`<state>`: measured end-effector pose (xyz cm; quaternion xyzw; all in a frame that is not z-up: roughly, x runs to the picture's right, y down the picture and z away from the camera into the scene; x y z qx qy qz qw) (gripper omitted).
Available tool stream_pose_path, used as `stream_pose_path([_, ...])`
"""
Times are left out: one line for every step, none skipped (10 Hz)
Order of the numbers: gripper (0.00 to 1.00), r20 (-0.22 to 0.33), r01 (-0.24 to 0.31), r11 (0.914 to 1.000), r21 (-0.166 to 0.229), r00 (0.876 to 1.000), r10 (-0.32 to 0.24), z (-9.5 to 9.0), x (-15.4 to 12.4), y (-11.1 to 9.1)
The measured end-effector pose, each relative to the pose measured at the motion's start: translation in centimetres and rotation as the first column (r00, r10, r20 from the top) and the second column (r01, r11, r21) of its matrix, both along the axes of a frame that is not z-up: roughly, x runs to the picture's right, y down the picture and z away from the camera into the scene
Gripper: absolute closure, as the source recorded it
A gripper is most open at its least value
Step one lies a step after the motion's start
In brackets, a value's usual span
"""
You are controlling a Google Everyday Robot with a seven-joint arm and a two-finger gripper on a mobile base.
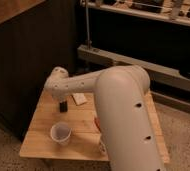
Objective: Place the eraser on the white sponge
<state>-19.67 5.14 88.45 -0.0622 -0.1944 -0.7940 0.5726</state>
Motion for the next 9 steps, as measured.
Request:
stream_pose_path([0.31, -0.005, 0.009, 0.9999, -0.013, 1.0, -0.009, 0.4, 0.2, 0.2])
stream_pose_path([0.24, -0.005, 0.017, 0.9997, -0.019, 1.0, -0.017, 0.7, 0.2, 0.3])
stream_pose_path([0.2, -0.004, 0.019, 0.9995, -0.025, 1.0, -0.019, 0.8, -0.2, 0.5])
stream_pose_path([0.2, -0.001, 0.021, 0.9994, -0.028, 1.0, -0.021, 1.0, -0.4, 0.7])
stream_pose_path([0.2, 0.001, 0.02, 0.9994, -0.028, 1.0, -0.02, 1.1, -0.4, 0.6])
stream_pose_path([0.2, 0.01, 0.019, 0.9994, -0.028, 1.0, -0.019, 1.4, -0.3, 0.7])
stream_pose_path([0.2, 0.031, 0.02, 0.9997, -0.014, 0.999, -0.02, 1.4, -0.4, 0.8])
stream_pose_path([0.2, 0.049, 0.022, 0.9998, 0.003, 0.999, -0.022, 1.5, -0.4, 0.7])
stream_pose_path([0.2, 0.062, 0.013, 0.9999, 0.009, 0.998, -0.014, 1.6, -0.3, 0.7])
